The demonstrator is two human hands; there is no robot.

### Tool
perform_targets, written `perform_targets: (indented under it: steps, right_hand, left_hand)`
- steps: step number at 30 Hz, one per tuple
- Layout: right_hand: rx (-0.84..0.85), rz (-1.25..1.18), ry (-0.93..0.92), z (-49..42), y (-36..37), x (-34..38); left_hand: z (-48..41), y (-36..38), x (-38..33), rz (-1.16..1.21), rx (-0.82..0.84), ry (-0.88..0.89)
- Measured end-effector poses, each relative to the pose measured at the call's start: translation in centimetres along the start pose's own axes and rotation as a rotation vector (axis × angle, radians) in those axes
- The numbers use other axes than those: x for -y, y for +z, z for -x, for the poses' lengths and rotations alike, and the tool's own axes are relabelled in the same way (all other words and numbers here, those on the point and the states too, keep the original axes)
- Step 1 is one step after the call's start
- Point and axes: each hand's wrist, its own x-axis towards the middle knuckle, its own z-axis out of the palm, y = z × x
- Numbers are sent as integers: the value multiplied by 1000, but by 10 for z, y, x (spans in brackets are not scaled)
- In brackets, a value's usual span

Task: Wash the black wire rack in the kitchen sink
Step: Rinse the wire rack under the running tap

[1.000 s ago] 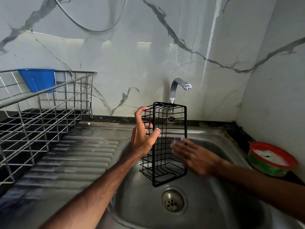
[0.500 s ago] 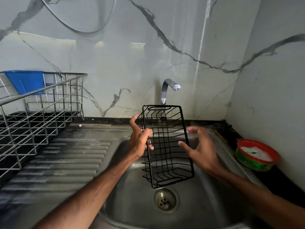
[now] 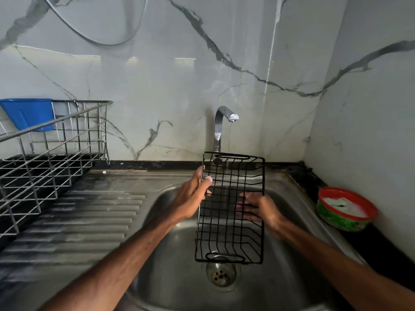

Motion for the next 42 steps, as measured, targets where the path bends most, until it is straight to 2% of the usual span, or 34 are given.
perform_targets:
  steps: [5, 9, 15, 19, 21, 23, 26, 29, 35, 38, 42]
  right_hand:
    - [-125, 2, -19, -6, -10, -3]
    - [-206, 35, -39, -9, -14, -4]
    - [-282, 168, -134, -1, -16, -1]
    - [-169, 328, -91, 10, -19, 6]
    - [-124, 328, -66, 15, -19, 10]
    - [-130, 317, -87, 16, -20, 13]
    - [-237, 314, -107, 16, -21, 18]
    - [-293, 320, -76, 18, -23, 22]
    - [-305, 260, -117, 20, -30, 32]
    - [-267, 275, -77, 22, -28, 35]
    - [-254, 350, -157, 27, -14, 33]
  left_hand:
    - [-2, 8, -9, -118, -8, 135]
    - [-4, 28, -22, -170, -110, 184]
    - [-39, 47, -22, -23, -199, 59]
    - [-46, 52, -17, 109, -226, -119]
    - [-43, 53, -15, 117, -244, -126]
    - [-38, 58, -15, -109, -309, -52]
    - [-31, 73, -10, -672, -371, 39]
    - [-22, 82, -10, -1026, -257, 130]
    - [-1, 93, -8, -1617, 154, 306]
    - [-1, 83, -13, -1739, 235, 319]
    - [-18, 52, -26, -1755, 65, 303]
